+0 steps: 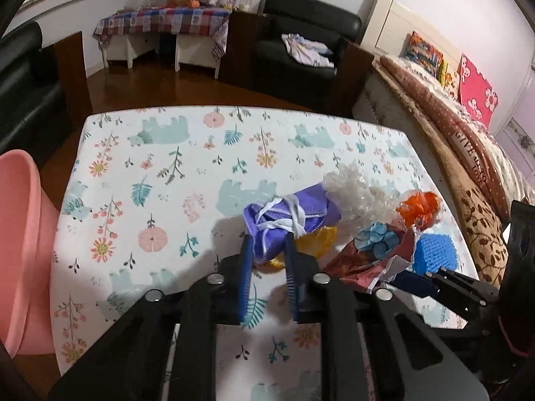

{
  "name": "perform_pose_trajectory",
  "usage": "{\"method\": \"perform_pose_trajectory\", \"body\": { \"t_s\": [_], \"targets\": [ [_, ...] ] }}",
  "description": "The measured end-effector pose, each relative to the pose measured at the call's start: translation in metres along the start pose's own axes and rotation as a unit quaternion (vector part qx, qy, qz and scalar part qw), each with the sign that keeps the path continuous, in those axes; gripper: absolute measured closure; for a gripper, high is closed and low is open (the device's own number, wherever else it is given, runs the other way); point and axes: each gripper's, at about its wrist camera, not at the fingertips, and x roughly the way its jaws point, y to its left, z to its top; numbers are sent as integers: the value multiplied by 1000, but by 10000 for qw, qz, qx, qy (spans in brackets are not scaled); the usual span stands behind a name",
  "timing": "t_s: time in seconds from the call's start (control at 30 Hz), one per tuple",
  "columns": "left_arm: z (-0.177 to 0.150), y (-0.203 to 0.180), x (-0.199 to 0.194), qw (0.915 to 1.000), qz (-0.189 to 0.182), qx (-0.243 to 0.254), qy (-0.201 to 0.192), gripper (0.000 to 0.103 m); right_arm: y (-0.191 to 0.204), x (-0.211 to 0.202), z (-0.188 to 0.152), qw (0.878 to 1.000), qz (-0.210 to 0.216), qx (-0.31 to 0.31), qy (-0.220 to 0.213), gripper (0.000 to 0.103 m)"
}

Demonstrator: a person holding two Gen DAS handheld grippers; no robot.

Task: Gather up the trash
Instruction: 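Grasp the purple bag with the left tool while the right tool grasps crumpled red-white paper, then lift the purple bag and crumpled paper and carry both over the pink bucket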

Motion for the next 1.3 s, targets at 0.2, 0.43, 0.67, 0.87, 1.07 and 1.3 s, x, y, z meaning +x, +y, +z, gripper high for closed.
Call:
{"method": "perform_pose_trajectory", "body": {
  "t_s": [0.2,0.43,0.67,0.87,1.07,1.3],
  "targets": [
    [0,8,-20,9991,198,-155,-350,92,2,8,3,9999,-97,-87,-47,70],
    [-11,31,-52,9963,465,-460,-561,92,3,12,9,9989,-416,-84,-181,75],
    [-29,43,-80,9937,590,-700,-646,92,-14,1,13,9979,-314,490,-283,76],
    [-48,44,-103,9924,612,-760,-750,92,-23,-5,21,9959,-721,430,-334,75],
    [-61,48,-116,9919,562,-799,-818,92,-30,-6,14,9968,-407,684,-110,69],
    [-67,55,-118,9910,482,-944,-812,92,-29,-20,6,9967,-324,717,-175,53]
  ]
}}
